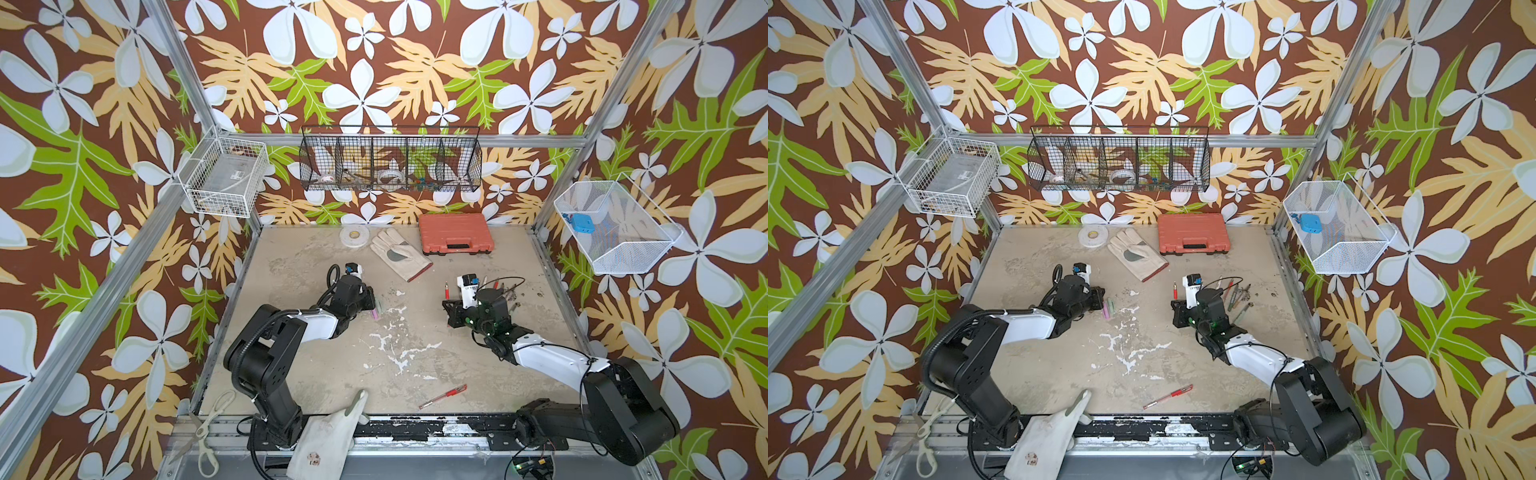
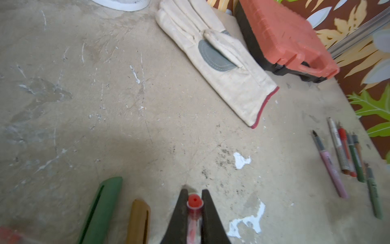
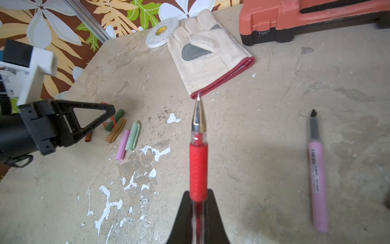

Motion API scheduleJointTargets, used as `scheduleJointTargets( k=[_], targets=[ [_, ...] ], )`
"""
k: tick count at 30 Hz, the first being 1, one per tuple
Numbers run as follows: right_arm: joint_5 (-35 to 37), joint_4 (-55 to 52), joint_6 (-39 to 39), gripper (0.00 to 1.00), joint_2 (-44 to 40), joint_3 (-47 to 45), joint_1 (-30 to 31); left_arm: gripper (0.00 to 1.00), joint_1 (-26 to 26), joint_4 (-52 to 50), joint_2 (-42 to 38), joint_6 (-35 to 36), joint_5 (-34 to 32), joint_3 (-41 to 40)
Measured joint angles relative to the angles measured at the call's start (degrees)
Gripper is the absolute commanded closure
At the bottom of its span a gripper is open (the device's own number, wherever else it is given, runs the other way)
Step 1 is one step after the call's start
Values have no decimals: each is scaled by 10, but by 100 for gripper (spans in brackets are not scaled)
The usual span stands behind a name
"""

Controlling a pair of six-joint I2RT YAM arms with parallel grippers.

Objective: Remove pen caps from pens
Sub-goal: Place the pen cap at the center of the table.

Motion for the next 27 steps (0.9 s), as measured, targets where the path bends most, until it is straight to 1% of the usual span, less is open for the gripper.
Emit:
scheduleJointTargets(
  k=[5, 8, 9, 10, 11, 14, 16, 17, 19, 22, 25, 27],
  targets=[
    [-8, 5, 10, 100, -7, -4, -3, 100, 2, 0, 33, 5, 5, 10],
    [-13, 8, 12, 100, -7, -4, -4, 97, 3, 1, 51, 11, 5, 21],
    [-14, 9, 13, 100, -6, -3, -4, 94, 3, 3, 56, 11, 5, 24],
    [-16, 9, 13, 100, -5, -3, -4, 89, 3, 7, 60, 11, 5, 27],
    [-17, 9, 14, 100, -5, -3, -4, 82, 3, 10, 63, 14, 4, 30],
    [-18, 10, 14, 100, -5, -3, -4, 64, 4, 9, 68, 17, 2, 33],
    [-18, 10, 14, 100, -7, -4, -4, 58, 5, 4, 67, 16, 0, 31],
    [-18, 10, 14, 100, -10, -4, -4, 57, 5, 4, 64, 16, 1, 29],
    [-18, 10, 14, 100, -14, -5, -4, 51, 5, 7, 49, 17, 5, 16],
    [-15, 10, 14, 100, -25, -8, -5, 45, 3, 44, -1, 19, 33, -30],
    [-1, 8, 14, 100, -33, -9, -8, 42, -6, 79, -68, 21, 49, -74],
    [3, 8, 14, 100, -34, -9, -12, 42, -11, 96, -97, 23, 50, -85]
  ],
)
